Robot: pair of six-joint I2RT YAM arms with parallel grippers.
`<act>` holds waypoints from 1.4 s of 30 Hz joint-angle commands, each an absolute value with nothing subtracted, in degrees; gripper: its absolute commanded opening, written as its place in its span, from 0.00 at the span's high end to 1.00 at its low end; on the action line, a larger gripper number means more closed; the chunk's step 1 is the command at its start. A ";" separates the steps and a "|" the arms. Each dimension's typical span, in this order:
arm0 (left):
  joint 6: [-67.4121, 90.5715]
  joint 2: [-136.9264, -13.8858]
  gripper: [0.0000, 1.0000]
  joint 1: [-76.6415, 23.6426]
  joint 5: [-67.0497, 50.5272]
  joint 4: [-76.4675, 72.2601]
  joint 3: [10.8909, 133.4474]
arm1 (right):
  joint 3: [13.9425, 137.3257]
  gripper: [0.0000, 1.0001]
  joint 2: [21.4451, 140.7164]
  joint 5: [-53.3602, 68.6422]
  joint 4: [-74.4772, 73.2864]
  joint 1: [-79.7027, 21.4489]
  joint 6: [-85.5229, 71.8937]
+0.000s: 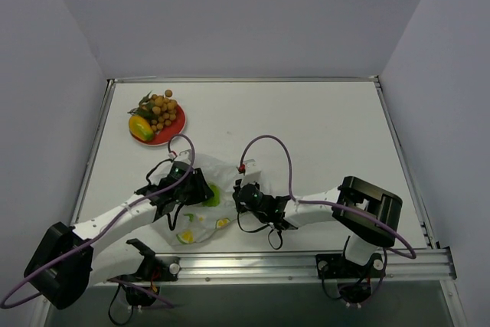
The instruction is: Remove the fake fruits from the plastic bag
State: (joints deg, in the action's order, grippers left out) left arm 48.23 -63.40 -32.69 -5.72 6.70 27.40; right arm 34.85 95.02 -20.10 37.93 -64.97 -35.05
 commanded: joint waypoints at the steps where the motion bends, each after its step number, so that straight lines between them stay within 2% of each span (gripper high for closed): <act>1: 46.67 -61.71 0.75 -32.78 -2.56 9.31 28.74 | 35.33 1.00 92.11 -20.39 38.15 -65.48 -34.02; 4: 46.49 -58.03 0.89 -32.78 -1.67 11.94 29.62 | 35.07 1.00 90.97 -20.57 37.88 -65.57 -33.75; 9: 46.41 -50.73 0.97 -32.70 -0.62 17.21 31.11 | 34.72 1.00 90.44 -20.74 37.26 -65.57 -33.49; 17: 45.01 -43.51 0.98 -32.70 0.00 22.58 33.83 | 34.36 1.00 89.12 -22.50 37.88 -66.09 -34.98; 30: 41.05 -34.72 0.98 -32.61 -4.57 34.01 49.56 | 40.07 1.00 92.11 -22.06 37.88 -65.92 -34.28; 35: 39.91 -36.03 0.98 -32.52 12.69 33.76 57.47 | 39.47 1.00 92.29 -22.76 37.71 -68.02 -34.54; 42: 35.15 -54.72 0.97 -29.46 24.70 20.95 61.09 | 36.92 1.00 90.44 -25.04 35.25 -72.33 -36.56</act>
